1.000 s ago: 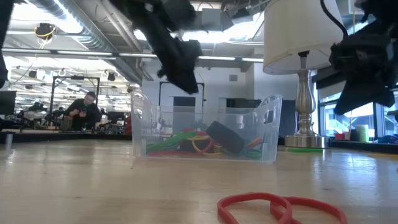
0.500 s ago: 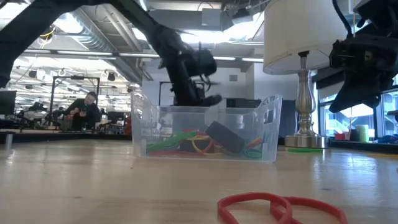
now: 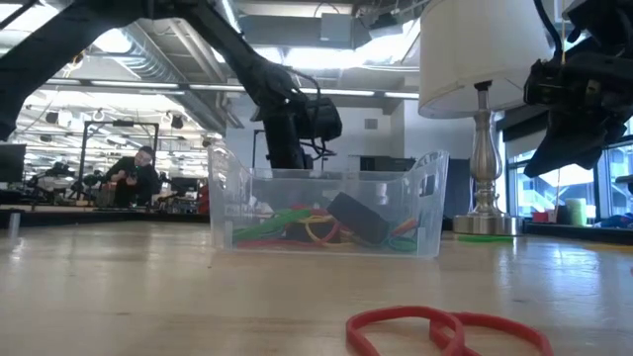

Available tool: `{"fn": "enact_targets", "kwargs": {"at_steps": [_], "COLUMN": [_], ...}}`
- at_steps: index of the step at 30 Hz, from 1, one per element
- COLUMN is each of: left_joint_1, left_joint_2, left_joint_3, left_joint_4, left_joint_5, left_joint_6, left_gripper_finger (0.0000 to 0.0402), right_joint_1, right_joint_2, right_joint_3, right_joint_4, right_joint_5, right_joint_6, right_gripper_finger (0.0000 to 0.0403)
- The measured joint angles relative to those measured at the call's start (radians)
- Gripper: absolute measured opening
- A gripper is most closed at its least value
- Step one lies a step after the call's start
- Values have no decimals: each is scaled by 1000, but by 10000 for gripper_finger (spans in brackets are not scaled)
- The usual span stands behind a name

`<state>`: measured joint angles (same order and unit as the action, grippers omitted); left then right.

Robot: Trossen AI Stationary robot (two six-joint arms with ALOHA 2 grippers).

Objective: Pick and place rubber bands into bin
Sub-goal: Put the yellow rubber band into the transparent bin

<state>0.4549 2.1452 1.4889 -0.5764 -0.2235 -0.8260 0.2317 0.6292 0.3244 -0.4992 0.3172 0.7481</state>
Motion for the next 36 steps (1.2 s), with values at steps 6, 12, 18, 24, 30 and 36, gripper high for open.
{"fn": "enact_targets", "kwargs": {"at_steps": [6,12,18,24,30,36], "left_joint_1": [-13,-24,-26,-27,-31,-35], "left_joint_2": [16,19,20,20,20,-19], "left_joint_3": [-2,-3,-3,-2,-3,-6], "left_joint_4": [35,72,79,58,44,-21], "left_joint_5": [19,20,39,42,42,74], "left_joint_6": [-1,0,9,39,85,110], "left_gripper_finger": [132,132,129,78,8,3], "right_joint_1": [0,0,0,0,0,0], "right_joint_2": [0,0,0,0,0,1], "right_joint_3": [0,0,0,0,0,0], "right_joint_4": [0,0,0,0,0,1], "right_joint_5": [1,2,2,2,2,2], "right_joint_6": [-3,-1,-1,-2,-17,-17], "right_gripper_finger": [13,13,13,13,13,13]}}
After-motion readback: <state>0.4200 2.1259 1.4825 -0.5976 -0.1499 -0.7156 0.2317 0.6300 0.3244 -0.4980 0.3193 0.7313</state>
